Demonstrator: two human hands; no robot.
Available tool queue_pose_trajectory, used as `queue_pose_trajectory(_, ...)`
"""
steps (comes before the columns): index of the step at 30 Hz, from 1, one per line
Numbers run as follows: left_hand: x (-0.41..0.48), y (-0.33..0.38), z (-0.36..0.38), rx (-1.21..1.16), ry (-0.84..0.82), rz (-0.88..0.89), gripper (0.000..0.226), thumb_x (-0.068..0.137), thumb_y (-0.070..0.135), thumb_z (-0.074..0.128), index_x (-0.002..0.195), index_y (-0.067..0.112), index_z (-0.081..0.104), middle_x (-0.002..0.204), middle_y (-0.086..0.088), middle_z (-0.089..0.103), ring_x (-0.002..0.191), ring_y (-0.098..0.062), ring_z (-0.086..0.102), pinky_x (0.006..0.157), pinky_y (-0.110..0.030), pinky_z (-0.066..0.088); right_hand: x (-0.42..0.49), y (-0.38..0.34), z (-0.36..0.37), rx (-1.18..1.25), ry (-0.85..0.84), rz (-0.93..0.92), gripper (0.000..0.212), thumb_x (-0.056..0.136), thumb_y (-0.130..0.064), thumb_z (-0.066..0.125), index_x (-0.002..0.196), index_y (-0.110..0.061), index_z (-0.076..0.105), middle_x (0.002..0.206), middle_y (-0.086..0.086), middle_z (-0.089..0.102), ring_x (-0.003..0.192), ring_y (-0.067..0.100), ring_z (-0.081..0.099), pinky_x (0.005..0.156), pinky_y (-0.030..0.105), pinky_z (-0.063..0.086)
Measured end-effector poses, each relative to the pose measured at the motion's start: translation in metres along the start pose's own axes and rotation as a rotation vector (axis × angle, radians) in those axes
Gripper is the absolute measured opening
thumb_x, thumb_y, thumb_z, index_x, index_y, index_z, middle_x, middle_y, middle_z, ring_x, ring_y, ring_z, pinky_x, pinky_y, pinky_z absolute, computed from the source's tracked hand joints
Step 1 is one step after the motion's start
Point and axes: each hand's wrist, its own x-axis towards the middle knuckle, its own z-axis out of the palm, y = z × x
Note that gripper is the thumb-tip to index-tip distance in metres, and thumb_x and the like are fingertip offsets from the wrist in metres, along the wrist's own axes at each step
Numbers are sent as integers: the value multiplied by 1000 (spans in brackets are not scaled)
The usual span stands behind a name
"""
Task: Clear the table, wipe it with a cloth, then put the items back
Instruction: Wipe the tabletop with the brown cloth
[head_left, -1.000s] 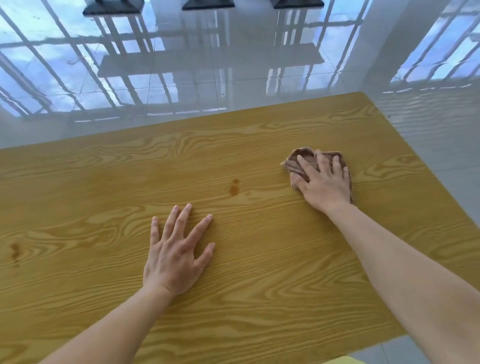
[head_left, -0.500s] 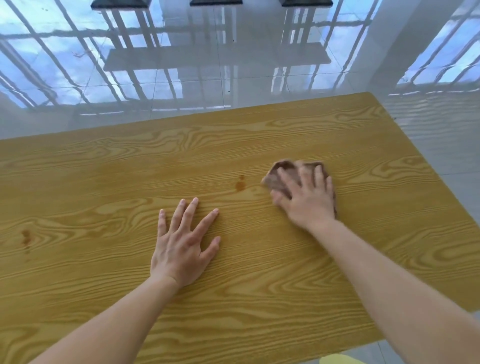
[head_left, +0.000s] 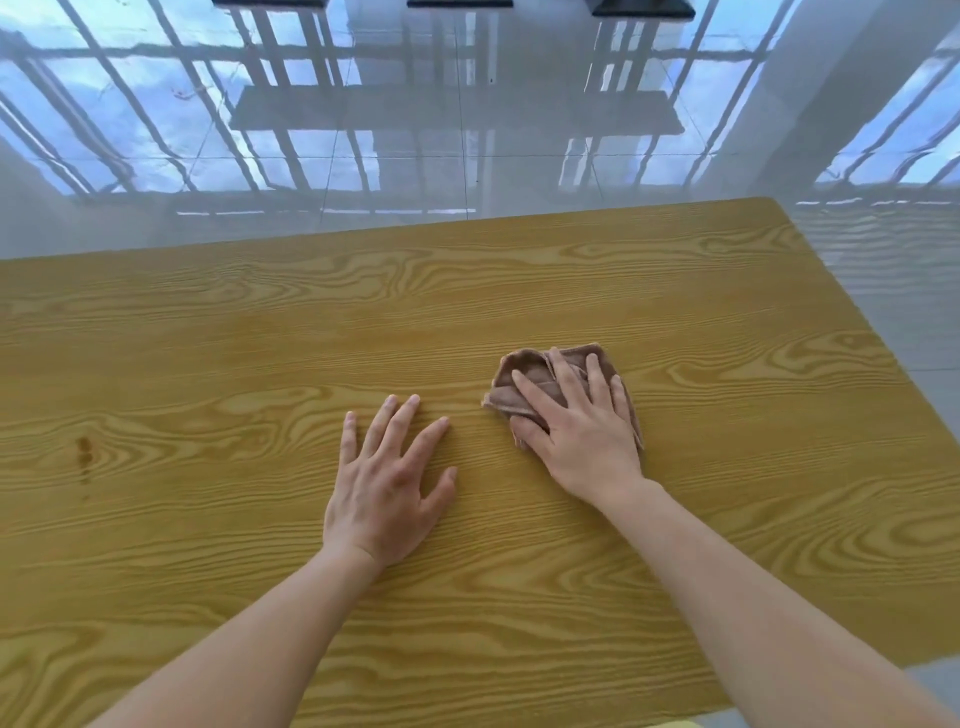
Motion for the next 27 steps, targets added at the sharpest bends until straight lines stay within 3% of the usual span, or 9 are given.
queue_pose_trajectory(4, 2, 1, 1, 15, -8, 7, 62, 94, 62, 34, 147, 32, 44, 162, -5, 29, 154, -24, 14, 121, -61, 10, -70, 26, 7, -95, 19, -138, 63, 94, -76, 10, 152, -53, 19, 168, -7, 6, 154, 30, 0, 123, 53, 7)
queue_pose_trajectory(10, 1, 2, 1, 9, -5, 6, 60, 95, 62, 31, 148, 33, 41, 163, -3, 25, 154, -22, 9, 122, -60, 6, 55, -10, -11, 70, -35, 252, 66, 91, -76, 13, 152, -54, 3, 167, -5, -15, 151, 35, -17, 119, 58, -8)
queue_pose_trajectory(12, 1, 2, 1, -11, 8, 8, 59, 96, 59, 31, 147, 32, 43, 162, -2, 27, 154, -22, 10, 123, -58, 5, 57, -35, -9, 49, -34, 134, 63, 92, -75, 15, 151, -56, 3, 167, -6, -15, 150, 37, -19, 119, 59, -10)
queue_pose_trajectory(16, -4, -7, -5, -216, 130, 7, 48, 92, 43, 43, 131, 21, 60, 148, -5, 49, 148, -23, 30, 121, -59, 16, -30, -28, 2, -69, -19, -242, 60, 93, -74, 16, 150, -60, 3, 167, -11, -11, 151, 29, -19, 121, 55, -6)
queue_pose_trajectory(19, -25, -44, -18, -129, 174, 8, 45, 92, 42, 45, 129, 23, 61, 145, -5, 52, 145, -27, 35, 118, -64, 19, -32, 8, -5, -123, -80, -179, 63, 88, -81, 11, 147, -64, -3, 166, -13, -13, 151, 24, -20, 122, 51, -8)
queue_pose_trajectory(23, -69, -108, -36, 47, 46, -178, 62, 94, 60, 31, 147, 33, 45, 160, -3, 31, 153, -26, 16, 120, -64, 10, 36, -16, -11, 40, -65, 215, 69, 86, -82, 12, 150, -59, 0, 166, -8, -15, 151, 34, -17, 120, 57, -8)
queue_pose_trajectory(24, -77, -117, -35, 70, -8, -205, 66, 93, 66, 25, 152, 38, 36, 164, -1, 23, 154, -25, 8, 120, -63, 6, 44, -35, -8, 53, -66, 240, 70, 87, -82, 11, 151, -57, -1, 166, -6, -17, 150, 37, -19, 119, 59, -8)
queue_pose_trajectory(27, -88, -125, -27, 79, -84, -249, 70, 91, 74, 11, 156, 47, 13, 168, 4, 4, 154, -18, -10, 121, -61, -2, 15, -95, 10, -7, -50, -26, 68, 88, -81, 11, 151, -57, 0, 166, -5, -17, 149, 38, -21, 118, 61, -10)
